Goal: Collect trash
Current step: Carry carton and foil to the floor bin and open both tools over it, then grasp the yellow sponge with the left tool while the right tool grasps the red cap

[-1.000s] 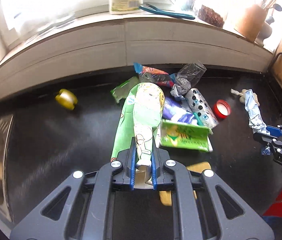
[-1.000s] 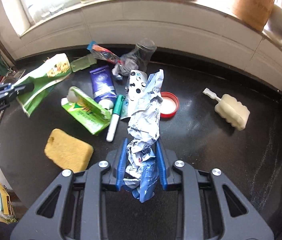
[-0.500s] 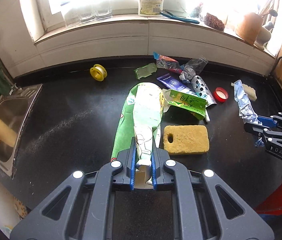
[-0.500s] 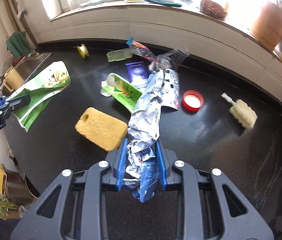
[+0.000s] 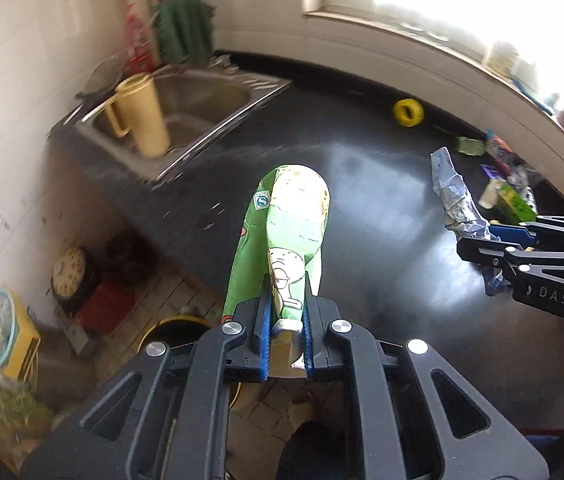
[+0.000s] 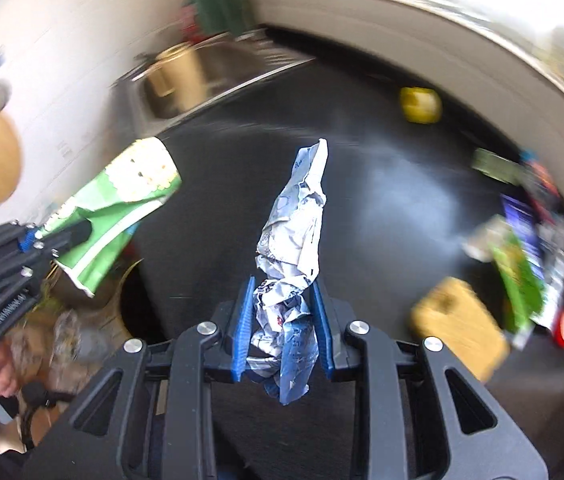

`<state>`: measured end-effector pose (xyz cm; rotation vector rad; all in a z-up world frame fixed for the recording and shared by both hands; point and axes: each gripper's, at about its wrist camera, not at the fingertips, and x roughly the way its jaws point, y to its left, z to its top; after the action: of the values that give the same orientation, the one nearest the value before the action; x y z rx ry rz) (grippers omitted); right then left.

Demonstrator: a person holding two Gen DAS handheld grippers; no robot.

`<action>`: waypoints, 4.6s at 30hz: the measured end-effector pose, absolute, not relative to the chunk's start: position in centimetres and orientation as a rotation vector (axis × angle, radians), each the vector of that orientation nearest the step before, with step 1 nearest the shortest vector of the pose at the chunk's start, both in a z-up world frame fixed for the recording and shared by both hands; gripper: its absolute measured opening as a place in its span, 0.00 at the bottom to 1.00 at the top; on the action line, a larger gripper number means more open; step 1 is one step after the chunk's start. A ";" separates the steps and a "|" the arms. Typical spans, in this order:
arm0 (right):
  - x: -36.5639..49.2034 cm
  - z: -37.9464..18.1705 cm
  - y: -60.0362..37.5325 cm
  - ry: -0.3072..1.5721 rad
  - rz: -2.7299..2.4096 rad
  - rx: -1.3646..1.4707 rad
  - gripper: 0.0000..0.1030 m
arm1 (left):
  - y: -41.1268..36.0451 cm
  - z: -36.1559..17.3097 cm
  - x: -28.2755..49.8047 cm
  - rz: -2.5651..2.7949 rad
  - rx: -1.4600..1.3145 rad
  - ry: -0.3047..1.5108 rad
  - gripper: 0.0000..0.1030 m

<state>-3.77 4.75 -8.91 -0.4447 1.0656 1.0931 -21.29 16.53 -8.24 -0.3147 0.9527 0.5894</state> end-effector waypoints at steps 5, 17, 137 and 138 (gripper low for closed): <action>-11.1 -10.6 13.0 1.096 1.343 -0.563 0.27 | 20.3 -12.0 -29.1 0.768 -0.448 0.990 0.11; -20.8 -20.8 26.0 1.232 1.464 -0.805 0.27 | 27.5 -25.0 -37.3 0.893 -0.711 0.999 0.11; 11.9 -12.7 -26.6 1.053 0.334 -0.120 0.47 | -7.7 -14.7 2.7 -0.368 0.169 1.040 0.65; 11.0 -12.3 -26.5 1.055 0.334 -0.113 0.47 | -7.5 -14.4 2.0 -0.350 0.156 1.041 0.65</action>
<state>10.99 -26.50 -12.32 -0.1126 1.0550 0.3336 1.96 -7.51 -14.44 0.1559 1.0408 -0.3498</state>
